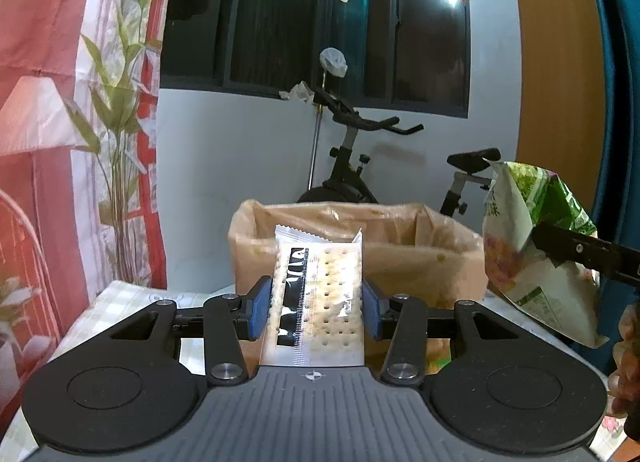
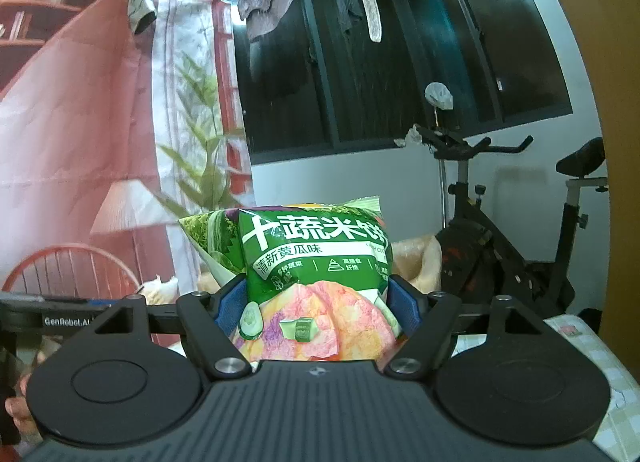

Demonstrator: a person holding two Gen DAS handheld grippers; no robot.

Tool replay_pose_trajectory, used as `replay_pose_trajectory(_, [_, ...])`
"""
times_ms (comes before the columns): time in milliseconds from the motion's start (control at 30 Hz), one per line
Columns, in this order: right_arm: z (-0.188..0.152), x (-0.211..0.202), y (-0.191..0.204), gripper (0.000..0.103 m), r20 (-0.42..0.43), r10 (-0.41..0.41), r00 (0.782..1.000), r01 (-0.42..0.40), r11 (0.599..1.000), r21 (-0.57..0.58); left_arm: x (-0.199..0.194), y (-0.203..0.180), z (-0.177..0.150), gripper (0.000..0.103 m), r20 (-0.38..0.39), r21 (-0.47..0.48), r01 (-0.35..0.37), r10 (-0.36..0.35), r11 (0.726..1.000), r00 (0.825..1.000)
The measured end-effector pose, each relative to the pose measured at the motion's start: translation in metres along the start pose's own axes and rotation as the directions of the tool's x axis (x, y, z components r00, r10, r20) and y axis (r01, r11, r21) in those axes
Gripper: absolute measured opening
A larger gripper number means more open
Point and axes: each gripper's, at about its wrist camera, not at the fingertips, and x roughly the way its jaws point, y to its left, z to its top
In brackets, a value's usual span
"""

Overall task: Organize snacks
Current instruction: 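Carry both snacks over the paper bag and release them inside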

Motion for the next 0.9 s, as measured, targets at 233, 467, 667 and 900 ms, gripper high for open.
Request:
replay_pose_trajectory(233, [0.029,0.037,-0.011,0.075,0.009,0.018,1.000,-0.018,0.998,0.053,0.023,0.013,0.030,0.049,0.010,-0.021,0.007,-0.007,1.000,1.000])
replay_pose_trajectory(467, [0.060,0.083,-0.020,0.075,-0.007,0.019,1.000,-0.019,0.999,0.050,0.058,0.023,0.060,0.049,0.016,-0.033,0.008,-0.008,0.999,1.000])
replay_pose_trajectory(667, [0.072,0.137,-0.032,0.075,-0.054,-0.003,0.999,0.008,0.996,0.086,0.102,0.025,0.078,0.049,-0.024,-0.025,-0.002,0.002,1.000,1.000])
replay_pose_trajectory(900, [0.060,0.193,-0.043,0.075,-0.249,-0.019,0.968,0.051,0.991,0.124,0.146,0.029,0.085,0.049,-0.100,-0.026,-0.010,0.008,1.000,0.995])
